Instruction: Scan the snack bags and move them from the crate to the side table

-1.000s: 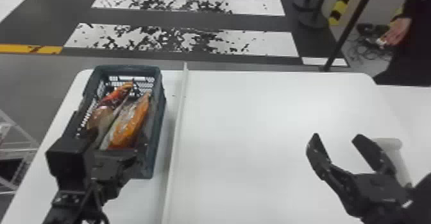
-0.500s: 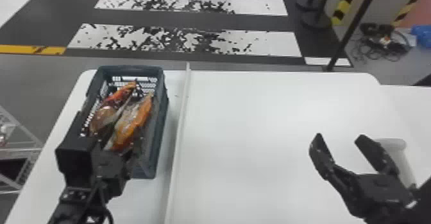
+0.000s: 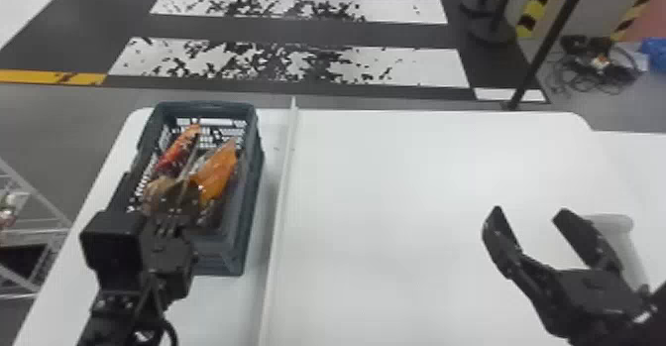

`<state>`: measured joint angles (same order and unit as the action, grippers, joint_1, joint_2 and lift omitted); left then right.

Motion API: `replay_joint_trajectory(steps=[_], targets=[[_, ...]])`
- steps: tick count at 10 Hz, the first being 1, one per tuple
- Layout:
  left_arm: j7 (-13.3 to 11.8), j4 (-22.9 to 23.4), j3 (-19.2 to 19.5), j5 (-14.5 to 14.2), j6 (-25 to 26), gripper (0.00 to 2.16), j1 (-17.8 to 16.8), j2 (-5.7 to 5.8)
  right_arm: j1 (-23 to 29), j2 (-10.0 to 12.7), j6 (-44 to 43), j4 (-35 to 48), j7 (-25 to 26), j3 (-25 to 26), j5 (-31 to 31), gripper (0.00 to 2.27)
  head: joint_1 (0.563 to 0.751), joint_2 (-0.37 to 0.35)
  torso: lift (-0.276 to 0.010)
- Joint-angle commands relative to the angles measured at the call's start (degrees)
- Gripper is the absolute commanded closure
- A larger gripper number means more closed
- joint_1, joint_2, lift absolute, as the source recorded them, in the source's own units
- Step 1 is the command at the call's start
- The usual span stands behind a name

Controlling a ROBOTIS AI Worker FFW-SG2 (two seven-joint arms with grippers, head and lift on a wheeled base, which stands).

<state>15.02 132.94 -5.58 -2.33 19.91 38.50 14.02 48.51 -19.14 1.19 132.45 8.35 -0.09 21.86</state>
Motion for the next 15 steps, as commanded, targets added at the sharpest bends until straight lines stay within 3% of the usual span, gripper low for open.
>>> replay_joint_trajectory(steps=[1, 2, 3, 4, 5, 8, 11, 13, 14, 15], targets=[[0.9, 3.0, -0.1, 0.7, -1.1, 1.9, 1.4, 0.22, 0.0, 0.0, -0.2, 0.0, 0.0, 0.0, 0.2, 0.13, 0.695, -0.006, -0.087], [3.7, 5.4, -1.5, 3.3, -2.0, 1.9, 2.3, 0.66, 0.0, 0.0, -0.2, 0.0, 0.0, 0.0, 0.4, 0.13, 0.695, -0.006, -0.087], [8.5, 6.9, -4.6, 9.2, -2.0, 1.9, 2.5, 1.71, 0.0, 0.0, -0.5, 0.0, 0.3, 0.0, 0.5, 0.13, 0.695, -0.004, -0.087], [11.9, 8.8, -6.9, 11.9, -1.7, 1.9, 2.5, 3.12, 0.0, 0.0, -0.9, 0.0, 0.5, 0.1, 0.5, 0.13, 0.695, -0.001, -0.087], [11.0, 10.9, -7.7, 11.8, 0.6, 1.9, 2.6, 3.38, -0.1, 0.0, -0.9, 0.0, 0.5, 0.1, 0.5, 0.13, 0.695, -0.014, -0.087], [4.3, 15.9, -7.6, 8.1, 5.4, 1.9, 2.8, 3.2, -0.1, 0.0, -0.9, 0.0, 0.5, 0.2, 0.5, 0.13, 0.695, -0.066, -0.087], [-2.8, 21.0, -7.7, 2.2, 9.4, 1.98, 1.8, 3.12, -0.1, 0.0, -0.9, 0.0, 0.5, 0.6, 0.9, 0.13, 0.695, -0.117, -0.087], [-3.6, 25.5, -9.8, 2.6, 13.1, 1.98, 1.5, 3.82, -0.1, 0.0, -1.1, -0.1, 0.5, 1.2, 1.7, 0.13, 0.695, -0.159, -0.087], [-3.6, 28.6, -11.6, 3.3, 19.3, 1.98, 0.4, 4.08, -0.2, 0.0, -2.1, -0.2, 0.5, 1.6, 2.1, 0.13, 0.695, -0.18, -0.087], [-3.9, 30.7, -13.0, 3.7, 22.2, 1.98, -0.3, 4.26, -0.4, 0.0, -2.6, -0.3, 0.5, 2.2, 2.5, 0.13, 0.695, -0.2, -0.087]])
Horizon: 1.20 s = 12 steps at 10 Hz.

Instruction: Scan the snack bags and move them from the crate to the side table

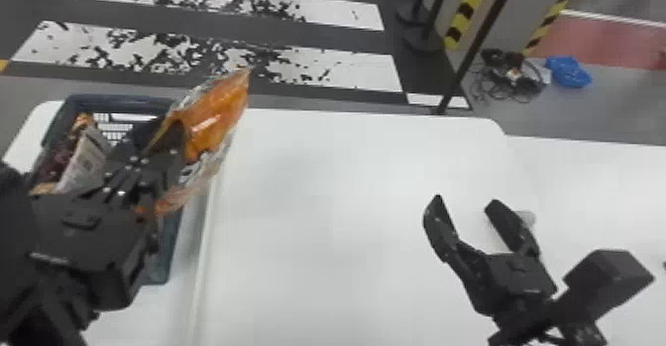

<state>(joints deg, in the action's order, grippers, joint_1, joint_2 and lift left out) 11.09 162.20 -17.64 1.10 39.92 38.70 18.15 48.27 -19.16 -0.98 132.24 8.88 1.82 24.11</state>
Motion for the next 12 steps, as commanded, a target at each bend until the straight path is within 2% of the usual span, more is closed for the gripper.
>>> replay_joint_trajectory(steps=[1, 2, 4, 5, 7, 8, 9, 10, 12], targets=[[-1.0, 2.5, -2.4, 0.3, 5.2, 1.98, -1.5, 0.31, -0.3, 0.0, -0.6, -0.2, 0.0, 1.3, 1.1, 0.13, 0.695, -0.222, -0.087], [-2.1, 2.6, -3.9, 0.3, 7.0, 1.98, -2.6, 0.22, -0.3, 0.0, -0.6, -0.4, 0.0, 2.1, 2.0, 0.13, 0.695, -0.238, -0.087], [-4.6, 2.1, -6.8, -0.2, 7.3, 1.98, -4.2, -0.04, -0.2, 0.0, -0.6, -0.6, 0.0, 2.5, 2.2, 0.13, 0.695, -0.308, -0.087], [-5.0, 1.1, -7.0, -0.7, 7.3, 1.98, -4.4, -0.39, -0.2, 0.0, -0.8, -0.8, -0.1, 2.5, 2.2, 0.13, 0.695, -0.325, -0.087], [-3.5, -4.9, -7.1, 0.0, 6.1, 1.98, -5.6, -0.92, 0.0, 0.1, -0.8, -0.9, -0.2, 2.5, 2.1, 0.13, 0.695, -0.35, -0.087], [-3.4, -9.1, -7.0, 0.0, 2.4, 1.98, -6.2, -1.27, 0.1, 0.1, -0.8, -0.9, -0.3, 2.4, 2.0, 0.13, 0.695, -0.348, -0.087], [-4.3, -13.5, -6.8, -0.6, -2.9, 1.98, -6.6, -1.97, 0.2, 0.1, -0.8, -0.8, -0.4, 2.3, 1.9, 0.13, 0.695, -0.343, -0.087], [-6.6, -16.7, -6.2, -3.2, -7.4, 1.98, -7.4, -2.85, 0.4, 0.1, -0.8, -0.8, -0.4, 2.3, 1.7, 0.13, 0.695, -0.344, -0.087], [-11.4, -20.1, -4.3, -10.4, -10.4, 1.98, -9.0, -5.23, 0.8, 0.0, -1.0, -0.8, -0.4, 2.5, 1.5, 0.13, 0.695, -0.35, -0.087]])
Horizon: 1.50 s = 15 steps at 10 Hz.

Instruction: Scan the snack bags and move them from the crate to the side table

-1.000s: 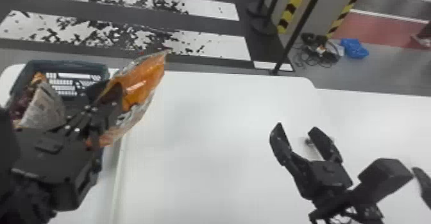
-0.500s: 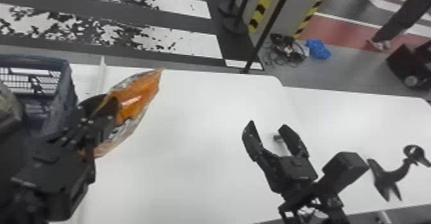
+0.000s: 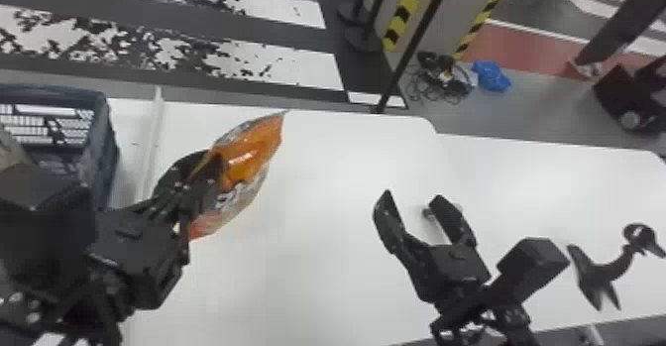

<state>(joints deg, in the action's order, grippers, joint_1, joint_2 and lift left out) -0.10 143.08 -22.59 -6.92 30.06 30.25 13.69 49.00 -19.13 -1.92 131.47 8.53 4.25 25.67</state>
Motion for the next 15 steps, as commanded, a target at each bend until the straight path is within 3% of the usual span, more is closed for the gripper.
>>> replay_joint_trajectory(steps=[1, 4, 6, 7, 8, 10, 12, 13, 15], targets=[[-2.1, -2.8, 2.3, -6.6, -2.0, 1.98, -1.0, -2.09, 0.3, -0.2, 0.0, 0.0, 0.0, 0.1, -0.3, 0.13, 0.695, -0.35, -0.087], [-11.0, -14.8, 10.3, -22.7, -5.0, 1.98, -3.4, -6.48, 0.7, -0.3, 0.1, 0.1, 0.0, 0.1, -0.9, 0.13, 0.695, -0.35, -0.087], [-15.5, -24.3, 12.9, -28.9, -4.8, 1.98, -6.9, -9.03, 0.8, -0.3, 0.1, 0.4, 0.0, 0.1, -1.2, 0.13, 0.695, -0.35, -0.087], [-17.9, -29.8, 13.8, -31.8, -2.3, 1.98, -9.8, -10.35, 0.9, -0.2, 0.3, 0.7, 0.0, 0.2, -1.3, 0.13, 0.695, -0.35, -0.087], [-19.4, -34.1, 13.9, -32.5, -1.3, 1.98, -12.0, -11.84, 0.8, -0.2, 0.3, 0.6, 0.0, 0.2, -1.3, 0.13, 0.695, -0.35, -0.087], [-20.4, -38.5, 13.8, -32.2, 2.8, 1.98, -15.4, -13.84, 0.0, -0.9, 0.7, 0.1, 0.0, 0.1, -1.0, 0.13, 0.695, -0.35, -0.087], [-21.1, -45.1, 12.2, -30.6, 7.7, 1.98, -20.3, -13.84, -0.4, -1.1, 0.5, -0.2, 0.0, 0.1, -0.8, 0.13, 0.695, -0.35, -0.087], [-21.7, -49.1, 11.2, -30.3, 7.7, 1.98, -22.5, -13.84, -0.6, -1.1, 0.7, -0.3, 0.0, 0.0, -0.8, 0.13, 0.695, -0.35, -0.087], [-21.5, -52.1, 8.2, -27.7, 7.7, 1.98, -24.6, -13.84, -0.9, -1.4, 0.7, -0.4, 0.1, -0.1, -0.5, 0.13, 0.695, -0.35, -0.087]])
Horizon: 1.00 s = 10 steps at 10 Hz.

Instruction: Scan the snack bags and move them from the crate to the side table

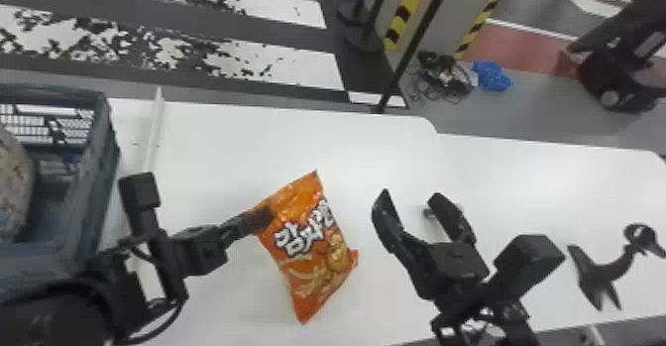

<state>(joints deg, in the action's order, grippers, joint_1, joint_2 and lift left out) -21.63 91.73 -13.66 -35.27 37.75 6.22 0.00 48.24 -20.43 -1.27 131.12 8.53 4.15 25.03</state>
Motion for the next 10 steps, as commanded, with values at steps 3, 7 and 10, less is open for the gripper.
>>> replay_joint_trajectory(steps=[3, 7, 10], targets=[[2.2, -0.1, -4.3, 5.6, -0.2, 0.0, -1.5, -0.15, -0.2, -0.5, -0.2, -0.1, 0.0, 0.0, 0.4, 0.13, 0.695, -0.35, -0.087], [8.9, 12.8, -8.0, 17.6, -1.8, 0.04, 3.1, -0.15, -0.2, -0.6, 0.2, -0.2, -0.1, -0.3, -0.2, 0.1, 0.695, -0.35, -0.087], [12.2, 26.9, -4.0, 20.7, -1.8, 0.04, 10.4, 0.79, -0.2, -1.1, 1.2, -0.6, 0.0, -0.9, -0.8, 0.12, 0.695, -0.35, -0.087]])
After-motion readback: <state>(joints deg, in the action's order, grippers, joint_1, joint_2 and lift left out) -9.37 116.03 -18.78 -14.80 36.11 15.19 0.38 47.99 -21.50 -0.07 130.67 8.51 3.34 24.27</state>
